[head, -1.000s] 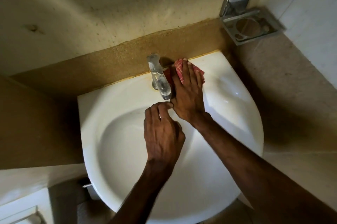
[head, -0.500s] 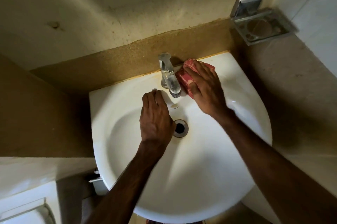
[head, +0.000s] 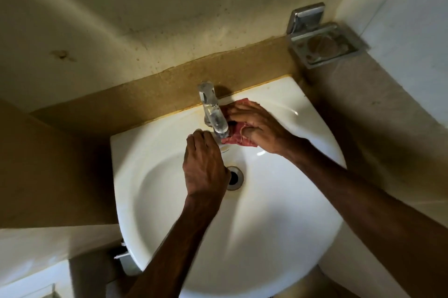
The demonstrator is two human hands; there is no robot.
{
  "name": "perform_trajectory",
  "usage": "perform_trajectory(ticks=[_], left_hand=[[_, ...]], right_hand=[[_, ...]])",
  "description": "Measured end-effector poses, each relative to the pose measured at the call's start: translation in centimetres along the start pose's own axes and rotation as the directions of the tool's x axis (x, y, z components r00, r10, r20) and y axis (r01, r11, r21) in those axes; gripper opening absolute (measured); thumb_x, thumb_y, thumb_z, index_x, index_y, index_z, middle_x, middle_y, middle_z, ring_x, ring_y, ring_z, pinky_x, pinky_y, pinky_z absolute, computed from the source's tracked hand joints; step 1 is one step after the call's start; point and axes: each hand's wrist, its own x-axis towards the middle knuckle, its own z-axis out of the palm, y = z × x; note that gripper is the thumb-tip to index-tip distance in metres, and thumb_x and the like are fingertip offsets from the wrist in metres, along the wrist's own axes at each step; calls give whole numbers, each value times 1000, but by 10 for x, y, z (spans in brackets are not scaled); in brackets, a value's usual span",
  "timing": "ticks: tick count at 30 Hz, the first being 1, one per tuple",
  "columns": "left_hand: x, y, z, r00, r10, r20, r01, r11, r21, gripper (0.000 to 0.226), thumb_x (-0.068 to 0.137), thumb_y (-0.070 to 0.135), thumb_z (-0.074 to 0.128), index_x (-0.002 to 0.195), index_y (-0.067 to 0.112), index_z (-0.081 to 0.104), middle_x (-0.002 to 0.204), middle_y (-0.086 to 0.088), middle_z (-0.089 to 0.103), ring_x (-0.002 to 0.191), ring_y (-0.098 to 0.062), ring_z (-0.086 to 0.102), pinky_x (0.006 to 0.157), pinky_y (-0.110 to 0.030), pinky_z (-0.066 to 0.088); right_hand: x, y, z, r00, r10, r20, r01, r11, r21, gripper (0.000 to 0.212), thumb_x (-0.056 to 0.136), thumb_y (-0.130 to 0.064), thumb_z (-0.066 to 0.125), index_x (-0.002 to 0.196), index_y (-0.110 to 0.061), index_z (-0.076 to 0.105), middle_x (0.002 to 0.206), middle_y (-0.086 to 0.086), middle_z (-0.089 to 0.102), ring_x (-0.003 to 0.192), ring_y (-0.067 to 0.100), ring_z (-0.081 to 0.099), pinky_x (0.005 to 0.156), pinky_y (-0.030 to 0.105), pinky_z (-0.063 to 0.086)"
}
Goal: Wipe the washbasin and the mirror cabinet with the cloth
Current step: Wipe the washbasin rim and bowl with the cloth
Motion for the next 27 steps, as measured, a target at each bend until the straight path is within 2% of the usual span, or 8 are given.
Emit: perform_trajectory(ticks=[4, 7, 10, 13, 16, 19, 23, 27], left_hand=[[2, 3, -3, 1000, -12, 12, 12, 1000, 11, 63, 73, 14, 74, 130, 7, 48, 128, -10, 51, 116, -28, 50, 89, -35, 53], [3, 0, -3, 1000, 2, -5, -2, 1000, 0, 62, 71, 8, 75, 128, 8, 49, 127, -11, 52, 116, -29, 51, 83, -36, 53], [4, -9, -4, 998, 42, -37, -43, 999, -22, 59, 66, -1, 72, 122, 9, 55, 121, -10, 56, 111, -30, 54, 73, -36, 51], [10, -19, -6, 997, 45, -62, -50, 995, -85, 44, 70, -1, 69, 111, 14, 62, 111, -6, 59, 106, -29, 56, 72, -38, 50], [15, -28, -9, 994, 54, -95, -68, 986, -152, 27, 77, 13, 76, 102, 15, 67, 103, -5, 63, 99, -30, 59, 73, -38, 49], [16, -35, -8, 990, 83, -110, -101, 980, -174, 29, 78, 11, 78, 105, 14, 69, 104, -6, 65, 99, -30, 61, 73, -36, 49], [16, -37, -8, 991, 90, -103, -106, 981, -164, 47, 71, -3, 75, 114, 15, 70, 111, -5, 66, 108, -31, 60, 79, -36, 51], [13, -35, -12, 995, 66, -78, -79, 981, -179, 69, 65, -13, 61, 130, 12, 64, 122, -6, 63, 119, -32, 56, 87, -41, 52]], right_hand=[[3, 1, 4, 985, -69, -159, 59, 996, -64, 49, 94, -23, 46, 124, 7, 70, 132, 26, 68, 130, 31, 54, 115, 45, 39], [8, -6, 20, 968, 81, -239, -123, 978, -168, 46, 95, -27, 44, 125, -6, 72, 134, 14, 70, 131, 34, 60, 117, 48, 39], [-10, -16, 46, 937, 122, -327, -201, 955, -219, 43, 95, -26, 60, 134, -9, 66, 144, 9, 64, 143, 27, 51, 125, 48, 27], [-39, -36, 61, 951, 68, -300, -119, 981, -156, 51, 96, -13, 52, 146, -10, 57, 158, 10, 50, 154, 27, 36, 129, 55, 16], [-54, -63, 75, 974, 75, -214, -109, 983, -148, 56, 88, -7, 50, 142, -15, 59, 159, 6, 49, 153, 30, 36, 127, 61, 17], [-49, -61, 78, 974, 73, -216, -126, 962, -243, 75, 77, 3, 61, 148, -19, 55, 162, 4, 45, 155, 30, 33, 129, 59, 16], [-52, -41, 62, 994, -10, -104, -34, 911, -412, 90, 76, -1, 72, 158, -26, 42, 166, 2, 38, 158, 28, 26, 131, 52, 15], [-56, -4, 28, 969, -30, -244, -94, 871, -481, 90, 77, 14, 67, 155, -25, 46, 165, 4, 41, 155, 26, 34, 124, 54, 32]])
